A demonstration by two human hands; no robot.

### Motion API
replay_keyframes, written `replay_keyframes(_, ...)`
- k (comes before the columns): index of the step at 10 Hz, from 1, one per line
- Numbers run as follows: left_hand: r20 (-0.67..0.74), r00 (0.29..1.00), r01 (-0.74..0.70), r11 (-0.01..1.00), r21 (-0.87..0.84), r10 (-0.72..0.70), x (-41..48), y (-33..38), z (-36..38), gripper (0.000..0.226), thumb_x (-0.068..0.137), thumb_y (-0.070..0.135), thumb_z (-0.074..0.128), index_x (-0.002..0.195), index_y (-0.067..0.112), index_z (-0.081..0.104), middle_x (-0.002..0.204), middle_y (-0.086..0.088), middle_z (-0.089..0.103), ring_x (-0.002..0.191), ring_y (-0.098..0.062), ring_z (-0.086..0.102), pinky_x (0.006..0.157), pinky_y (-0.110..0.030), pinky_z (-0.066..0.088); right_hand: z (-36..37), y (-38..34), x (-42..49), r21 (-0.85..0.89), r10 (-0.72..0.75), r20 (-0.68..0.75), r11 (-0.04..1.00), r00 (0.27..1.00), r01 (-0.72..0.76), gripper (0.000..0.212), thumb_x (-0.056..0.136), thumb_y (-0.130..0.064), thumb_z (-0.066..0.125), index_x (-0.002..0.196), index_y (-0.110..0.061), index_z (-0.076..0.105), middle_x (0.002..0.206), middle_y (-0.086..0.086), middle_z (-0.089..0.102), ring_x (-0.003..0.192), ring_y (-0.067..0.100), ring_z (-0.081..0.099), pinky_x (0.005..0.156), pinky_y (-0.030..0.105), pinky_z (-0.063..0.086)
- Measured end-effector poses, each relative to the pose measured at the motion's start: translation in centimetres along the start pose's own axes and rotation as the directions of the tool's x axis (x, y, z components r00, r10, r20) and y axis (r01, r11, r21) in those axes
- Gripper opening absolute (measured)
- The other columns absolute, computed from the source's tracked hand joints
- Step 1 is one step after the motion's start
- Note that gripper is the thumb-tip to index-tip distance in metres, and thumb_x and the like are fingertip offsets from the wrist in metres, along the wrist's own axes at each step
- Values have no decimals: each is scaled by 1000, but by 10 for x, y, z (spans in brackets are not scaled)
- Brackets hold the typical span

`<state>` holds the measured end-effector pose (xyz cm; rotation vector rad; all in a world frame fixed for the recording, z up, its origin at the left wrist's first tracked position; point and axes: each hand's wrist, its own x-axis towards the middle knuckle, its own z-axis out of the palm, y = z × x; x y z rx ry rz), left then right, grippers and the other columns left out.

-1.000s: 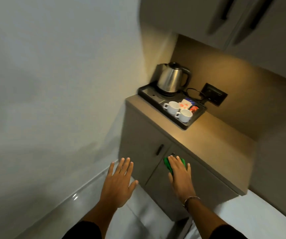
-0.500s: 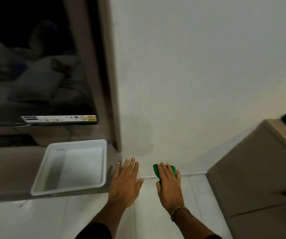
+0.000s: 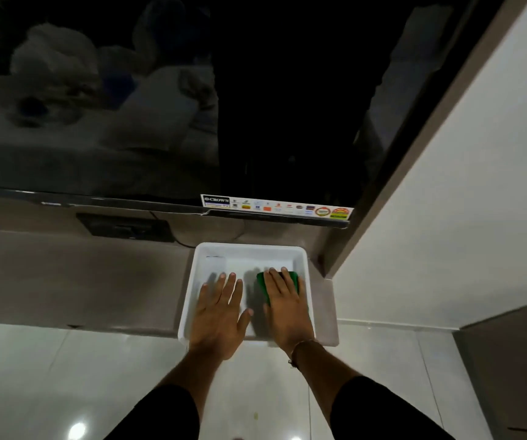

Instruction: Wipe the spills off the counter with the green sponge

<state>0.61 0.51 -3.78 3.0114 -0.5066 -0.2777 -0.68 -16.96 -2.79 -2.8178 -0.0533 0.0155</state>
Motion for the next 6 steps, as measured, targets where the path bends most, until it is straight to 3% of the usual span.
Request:
replay_keyframes(1,-36,999,-19,991,-131,14,13,-23,12,94,92,72,-18,165,20,10,175,-8,3,159,-28,-10,130,-57,5,28,1,22,-59,46,23,997,999,-44,64,107,-22,50,164,-21,21,174,5,23,162,31,11,131,57,8)
replay_keyframes(2,-27,999,-27,985,-170,23,20,-30,19,94,92,76,-13,166,22,6,175,-4,-3,159,-26,-13,130,-56,4,42,4,31,-95,90,66,992,994,-83,65,107,-25,51,164,-20,20,174,7,23,162,33,11,131,59,11)
replay_keyframes(3,4,999,-39,989,-145,40,20,-33,27,94,90,77,-14,165,23,-1,174,-4,-11,158,-26,-19,129,-56,1,62,7,33,-119,156,175,983,972,-136,78,106,-33,55,166,-20,7,176,8,10,162,36,1,130,61,6)
replay_keyframes(5,4,999,-53,992,-116,54,18,-29,18,86,97,73,0,165,20,1,174,-7,-7,159,-28,-15,129,-56,1,53,7,35,-65,101,203,994,974,-89,89,101,-56,49,166,-20,-1,177,6,-1,162,38,-7,126,57,-6)
replay_keyframes(6,-28,998,-59,990,-128,56,13,-20,15,86,98,72,4,165,19,6,174,-6,-3,159,-29,-13,129,-55,-2,35,10,22,23,82,159,996,984,-87,86,101,-53,47,166,-19,3,177,5,0,162,37,-7,130,60,-1)
